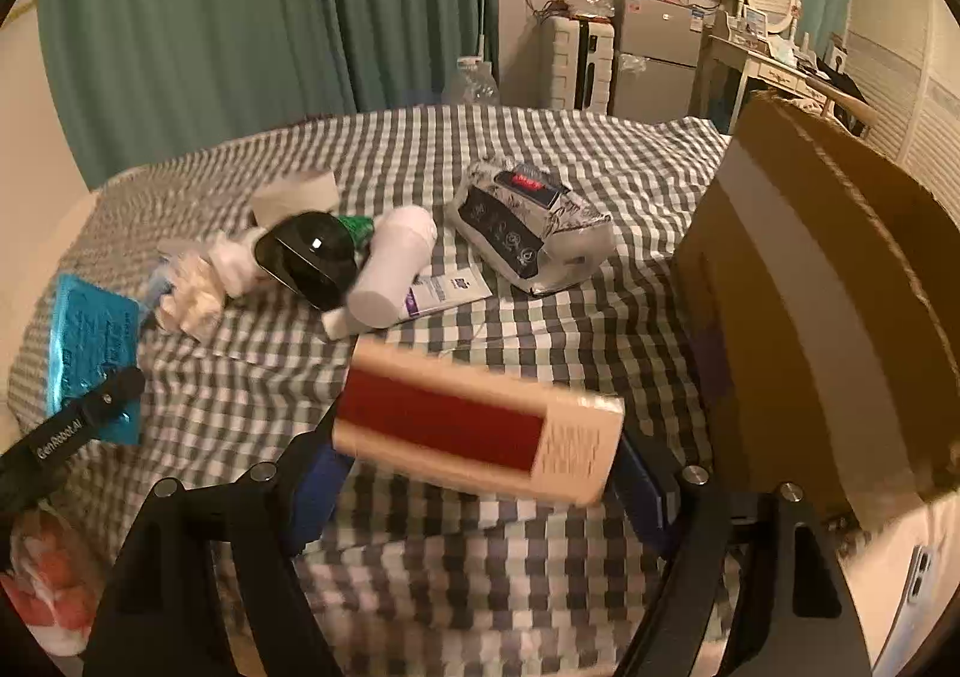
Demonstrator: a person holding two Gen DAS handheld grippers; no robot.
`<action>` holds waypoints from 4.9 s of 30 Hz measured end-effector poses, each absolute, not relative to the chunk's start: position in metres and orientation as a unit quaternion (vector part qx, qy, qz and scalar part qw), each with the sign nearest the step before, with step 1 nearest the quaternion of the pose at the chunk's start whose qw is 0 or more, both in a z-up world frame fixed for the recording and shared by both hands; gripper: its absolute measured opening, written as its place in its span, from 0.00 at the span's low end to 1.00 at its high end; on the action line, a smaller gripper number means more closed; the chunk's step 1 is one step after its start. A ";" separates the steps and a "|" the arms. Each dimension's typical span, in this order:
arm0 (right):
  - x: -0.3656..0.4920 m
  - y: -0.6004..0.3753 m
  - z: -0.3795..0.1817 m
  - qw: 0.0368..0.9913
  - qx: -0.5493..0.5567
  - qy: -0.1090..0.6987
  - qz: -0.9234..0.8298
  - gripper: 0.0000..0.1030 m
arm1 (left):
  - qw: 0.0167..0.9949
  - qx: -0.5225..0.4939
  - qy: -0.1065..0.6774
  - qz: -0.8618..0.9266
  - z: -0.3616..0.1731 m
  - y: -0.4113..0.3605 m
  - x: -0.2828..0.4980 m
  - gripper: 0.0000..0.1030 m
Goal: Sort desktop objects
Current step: 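Grasp the teal blister pack with the left tool while the right tool grasps the tan box, then carry the blister pack and tan box to the cardboard box and release both, then move both open tools back over the items on the bed, then grasp the blue floral tissue pack with the left tool while the right grasps the white bottle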
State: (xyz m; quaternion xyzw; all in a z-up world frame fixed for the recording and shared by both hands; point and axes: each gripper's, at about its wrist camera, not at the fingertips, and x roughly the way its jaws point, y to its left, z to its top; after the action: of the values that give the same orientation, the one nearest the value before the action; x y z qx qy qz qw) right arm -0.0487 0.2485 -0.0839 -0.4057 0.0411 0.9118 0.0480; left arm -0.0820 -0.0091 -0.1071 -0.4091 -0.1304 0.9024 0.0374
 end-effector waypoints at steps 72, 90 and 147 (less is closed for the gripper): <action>0.003 0.513 0.051 0.214 -0.350 0.069 0.909 0.75 | 0.332 -0.393 0.083 0.853 0.035 0.377 -0.072 0.08; 0.033 0.527 0.062 0.213 -0.318 0.128 0.915 0.87 | 0.253 -0.339 0.094 0.901 0.070 0.301 -0.079 0.95; -0.184 0.217 -0.151 0.065 -0.374 0.086 0.921 0.80 | -0.036 -0.417 -0.095 0.903 -0.169 -0.051 -0.219 1.00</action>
State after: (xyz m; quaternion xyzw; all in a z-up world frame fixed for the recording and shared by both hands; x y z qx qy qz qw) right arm -0.1837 0.2170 -0.1515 -0.3741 0.0862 0.9211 0.0653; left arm -0.2190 -0.0512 -0.1685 -0.4170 -0.0953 0.9032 -0.0356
